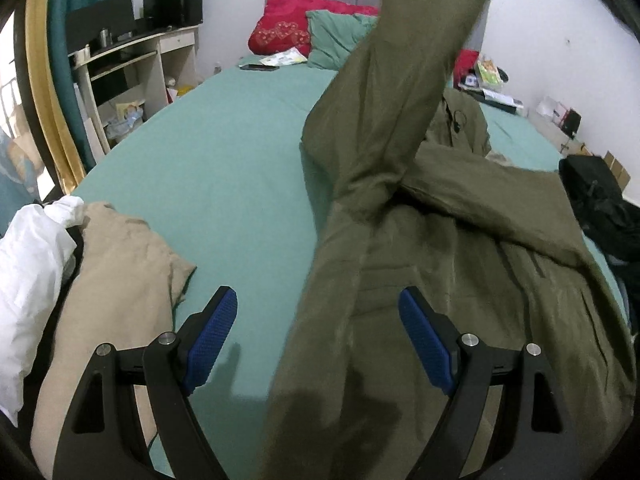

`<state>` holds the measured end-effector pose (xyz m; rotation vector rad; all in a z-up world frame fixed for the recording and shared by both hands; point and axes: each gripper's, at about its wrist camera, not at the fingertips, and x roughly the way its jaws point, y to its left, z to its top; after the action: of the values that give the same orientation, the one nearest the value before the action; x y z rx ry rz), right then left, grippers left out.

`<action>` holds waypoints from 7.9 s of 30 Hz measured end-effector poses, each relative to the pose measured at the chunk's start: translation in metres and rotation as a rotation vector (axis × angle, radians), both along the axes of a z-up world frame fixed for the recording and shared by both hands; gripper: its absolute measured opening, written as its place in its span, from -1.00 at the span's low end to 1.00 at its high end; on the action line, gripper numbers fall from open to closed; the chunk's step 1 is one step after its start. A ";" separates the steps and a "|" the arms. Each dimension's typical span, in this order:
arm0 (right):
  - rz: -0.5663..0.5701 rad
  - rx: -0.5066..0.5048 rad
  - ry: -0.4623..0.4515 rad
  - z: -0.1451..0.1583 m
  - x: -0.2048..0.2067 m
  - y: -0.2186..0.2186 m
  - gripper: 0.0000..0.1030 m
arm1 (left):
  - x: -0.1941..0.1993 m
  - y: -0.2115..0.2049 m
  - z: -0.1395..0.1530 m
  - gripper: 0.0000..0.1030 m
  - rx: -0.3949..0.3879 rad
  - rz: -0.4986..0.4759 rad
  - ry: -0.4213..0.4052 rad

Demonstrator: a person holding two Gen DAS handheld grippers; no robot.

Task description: Fold large clothes

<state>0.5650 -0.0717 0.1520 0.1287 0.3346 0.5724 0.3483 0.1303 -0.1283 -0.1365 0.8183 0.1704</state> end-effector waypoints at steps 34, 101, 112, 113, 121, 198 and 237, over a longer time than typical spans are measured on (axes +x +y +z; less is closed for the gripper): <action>-0.428 -0.177 0.699 -0.312 -0.035 -0.229 0.66 | 0.030 -0.001 -0.004 0.68 -0.081 -0.093 0.013; -0.259 -0.100 0.522 -0.337 0.323 -0.046 0.72 | 0.073 0.066 -0.070 0.06 -0.056 0.069 0.165; -0.174 -0.205 0.534 -0.350 0.313 -0.035 -0.74 | 0.072 0.065 -0.076 0.06 -0.086 0.065 0.175; -0.172 -0.217 0.529 -0.346 0.311 -0.035 -0.76 | 0.072 0.065 -0.076 0.06 -0.089 0.064 0.176; -0.166 -0.267 0.341 -0.284 0.269 -0.036 -0.78 | 0.066 0.052 -0.064 0.06 -0.084 0.028 0.159; 0.266 -0.677 0.106 -0.291 -0.225 -0.041 0.68 | 0.009 0.017 -0.017 0.06 -0.265 -0.185 0.053; -0.293 -0.130 0.346 -0.300 -0.115 -0.151 0.25 | 0.030 -0.008 -0.029 0.06 -0.266 -0.152 0.077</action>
<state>0.4501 -0.2228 -0.1479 0.1489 0.6756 0.2346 0.3782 0.1222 -0.1575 -0.3186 0.9225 -0.0782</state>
